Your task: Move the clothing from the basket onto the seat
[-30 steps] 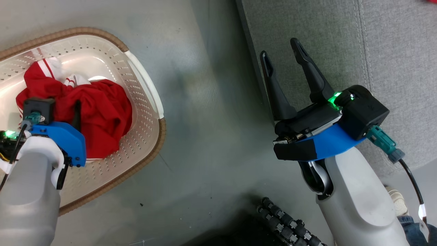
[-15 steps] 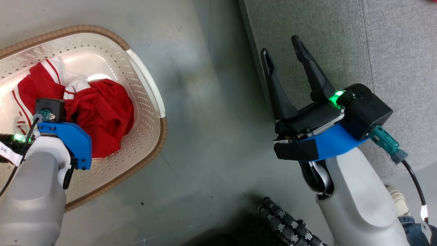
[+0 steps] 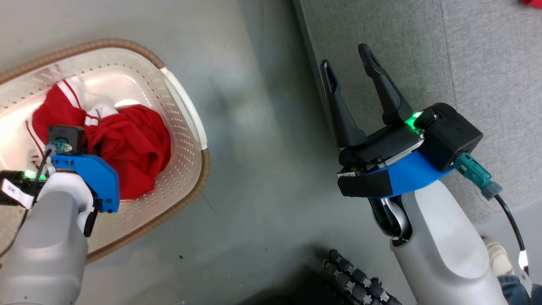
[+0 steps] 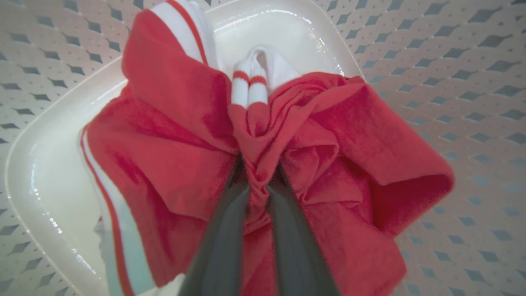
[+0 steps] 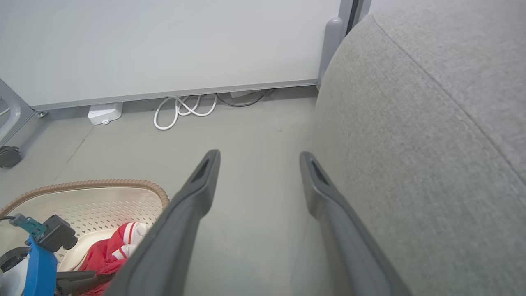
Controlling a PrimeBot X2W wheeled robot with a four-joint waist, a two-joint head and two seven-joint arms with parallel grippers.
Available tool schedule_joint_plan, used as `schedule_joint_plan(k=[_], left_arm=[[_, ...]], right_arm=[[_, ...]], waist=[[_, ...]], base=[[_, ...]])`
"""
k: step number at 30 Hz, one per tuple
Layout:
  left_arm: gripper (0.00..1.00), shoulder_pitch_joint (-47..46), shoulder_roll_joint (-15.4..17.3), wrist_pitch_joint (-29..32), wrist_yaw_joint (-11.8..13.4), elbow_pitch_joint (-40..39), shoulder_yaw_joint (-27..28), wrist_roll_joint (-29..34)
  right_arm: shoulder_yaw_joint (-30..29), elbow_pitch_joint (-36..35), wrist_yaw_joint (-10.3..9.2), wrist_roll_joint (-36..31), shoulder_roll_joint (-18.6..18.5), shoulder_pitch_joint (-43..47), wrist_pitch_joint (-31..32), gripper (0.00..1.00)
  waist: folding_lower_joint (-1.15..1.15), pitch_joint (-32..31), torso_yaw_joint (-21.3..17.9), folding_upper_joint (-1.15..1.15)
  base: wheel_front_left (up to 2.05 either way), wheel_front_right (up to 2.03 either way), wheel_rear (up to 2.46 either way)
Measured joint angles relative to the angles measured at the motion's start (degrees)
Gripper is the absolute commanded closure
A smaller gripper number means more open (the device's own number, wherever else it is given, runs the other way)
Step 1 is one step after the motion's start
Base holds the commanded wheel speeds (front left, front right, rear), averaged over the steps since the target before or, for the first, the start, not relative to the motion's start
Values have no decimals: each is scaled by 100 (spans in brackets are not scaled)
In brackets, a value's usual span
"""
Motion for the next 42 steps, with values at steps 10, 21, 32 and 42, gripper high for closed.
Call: schedule_joint_plan(k=[10, 21, 32, 42], left_arm=[[100, 118, -464, -456, -180, 175, -132, -149], [100, 580, -1168, -939, -423, 202, -656, -348], [100, 892, -1226, -831, -432, -939, -1830, -1514], [100, 712, -1226, -550, -432, -1791, -2616, -2420]], right_arm=[[-131, 318, -1, -214, 11, 146, 0, 0], [-316, 794, 0, -287, -256, 961, 133, 0], [-380, 512, -1, -196, -404, 1808, 628, 0], [-307, 278, -1, -175, -403, 2199, 924, 0]], waist=[[0, -912, 257, 0], [-2, -2662, 876, 0], [-2, -4337, 1638, 0], [-1, -5222, 2235, 0]], base=[[0, 0, 0], [0, 0, 0], [0, 0, 0], [0, 0, 0]])
